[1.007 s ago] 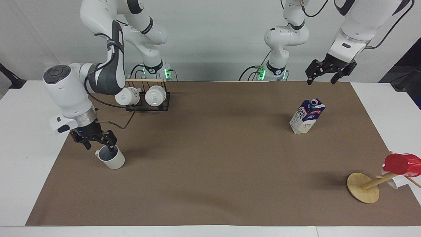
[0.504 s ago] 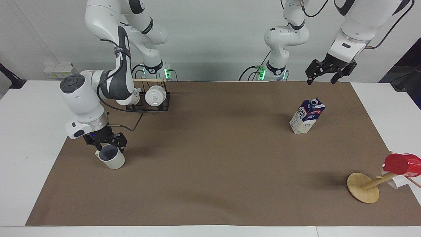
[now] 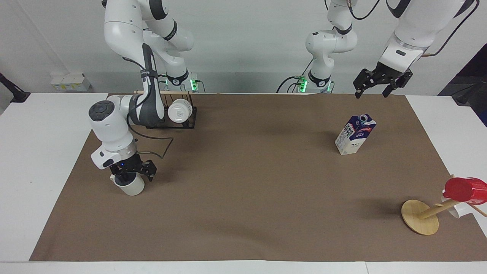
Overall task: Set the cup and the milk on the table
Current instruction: 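Reach the right gripper down to the tipped-over white mug and grasp it, then lift the mug with the right gripper and carry it toward the table center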
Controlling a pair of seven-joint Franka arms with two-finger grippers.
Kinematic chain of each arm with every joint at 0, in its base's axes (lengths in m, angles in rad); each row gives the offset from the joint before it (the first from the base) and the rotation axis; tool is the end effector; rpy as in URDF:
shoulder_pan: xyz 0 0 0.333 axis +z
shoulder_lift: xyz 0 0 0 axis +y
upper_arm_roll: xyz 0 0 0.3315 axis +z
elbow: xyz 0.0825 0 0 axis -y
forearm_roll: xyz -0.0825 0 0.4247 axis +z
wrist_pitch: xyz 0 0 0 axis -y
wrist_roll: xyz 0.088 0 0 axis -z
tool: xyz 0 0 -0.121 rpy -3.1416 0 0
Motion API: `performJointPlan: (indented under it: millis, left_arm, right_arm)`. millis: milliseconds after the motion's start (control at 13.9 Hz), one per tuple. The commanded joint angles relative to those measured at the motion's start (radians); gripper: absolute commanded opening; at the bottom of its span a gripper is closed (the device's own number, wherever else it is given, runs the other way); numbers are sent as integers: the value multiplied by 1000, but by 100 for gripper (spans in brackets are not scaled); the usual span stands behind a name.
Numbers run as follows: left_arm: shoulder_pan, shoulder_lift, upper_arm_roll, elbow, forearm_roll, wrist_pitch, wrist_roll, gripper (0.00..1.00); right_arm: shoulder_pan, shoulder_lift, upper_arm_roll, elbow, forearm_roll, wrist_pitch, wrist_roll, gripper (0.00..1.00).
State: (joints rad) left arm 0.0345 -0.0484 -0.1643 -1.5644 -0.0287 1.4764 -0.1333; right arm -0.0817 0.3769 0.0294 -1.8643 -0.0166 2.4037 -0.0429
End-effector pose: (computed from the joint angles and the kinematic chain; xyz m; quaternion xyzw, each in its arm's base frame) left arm 0.5637 -0.0797 0.6490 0.9997 0.0009 -0.0213 0.0076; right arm 0.6882 -0.0374 0.3066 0.9967 -0.0005 0.0811 0.0046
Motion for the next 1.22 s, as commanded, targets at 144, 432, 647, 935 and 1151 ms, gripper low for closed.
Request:
performJointPlan:
  millis: [144,432,647,935,1151]
  left_arm:
    - [4,-2,2,12,0,-18,4,100]
    - [4,-2,2,12,0,-18,3,100]
    - [4,-2,2,12,0,-18,4,100]
    - [4,-2,3,12,0,-18,3,100]
    - [4,-2,3,12,0,-16,3,100]
  right_arm:
    - [-6,-10,3,-10,-5,18,-28,34]
    - [-6,-9,3,-4,-5,17,-19,0]
    - [-6,-16,3,0,-2,9,-17,0]
    - [-4,-48,12,22,-2,-31,-14,0]
    - [43,-91,17,42,-2,-89,-2,0]
